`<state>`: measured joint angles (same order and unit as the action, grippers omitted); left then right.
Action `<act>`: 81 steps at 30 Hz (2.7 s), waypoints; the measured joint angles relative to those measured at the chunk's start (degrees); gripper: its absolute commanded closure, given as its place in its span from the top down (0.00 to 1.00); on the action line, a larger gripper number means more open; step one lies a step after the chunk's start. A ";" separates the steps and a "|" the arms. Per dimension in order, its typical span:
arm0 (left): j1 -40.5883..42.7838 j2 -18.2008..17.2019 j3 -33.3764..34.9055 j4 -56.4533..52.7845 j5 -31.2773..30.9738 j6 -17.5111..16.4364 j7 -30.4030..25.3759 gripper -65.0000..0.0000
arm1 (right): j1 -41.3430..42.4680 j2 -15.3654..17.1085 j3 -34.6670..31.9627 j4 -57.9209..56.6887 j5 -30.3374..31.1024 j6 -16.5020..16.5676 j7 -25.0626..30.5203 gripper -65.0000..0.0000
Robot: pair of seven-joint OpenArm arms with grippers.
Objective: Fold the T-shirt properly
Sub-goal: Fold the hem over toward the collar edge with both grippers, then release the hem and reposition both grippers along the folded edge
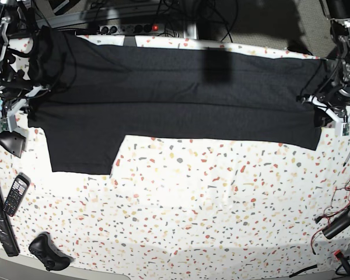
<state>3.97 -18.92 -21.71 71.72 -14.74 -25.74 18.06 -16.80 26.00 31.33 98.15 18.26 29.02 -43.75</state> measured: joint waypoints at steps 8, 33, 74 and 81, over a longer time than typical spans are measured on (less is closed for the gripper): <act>0.11 -0.33 -0.15 0.17 -0.02 0.44 1.27 0.40 | 0.68 0.02 0.11 -0.02 5.25 -0.13 -0.15 0.32; 0.44 0.15 -0.04 6.01 0.15 0.42 1.68 0.40 | 49.66 0.37 -28.46 -52.96 -3.52 -0.74 -4.83 0.32; 0.46 0.17 -0.07 6.01 -1.53 0.46 1.68 0.40 | 34.10 0.35 -31.36 -16.02 10.10 4.70 -20.50 0.00; 0.61 0.17 -0.04 6.01 -1.53 0.44 1.73 0.40 | 21.16 0.28 -31.41 -1.81 13.60 4.68 -21.09 0.00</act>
<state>4.58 -18.74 -21.76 77.73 -16.27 -25.30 19.79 4.36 26.28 -0.08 96.33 31.86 33.69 -64.84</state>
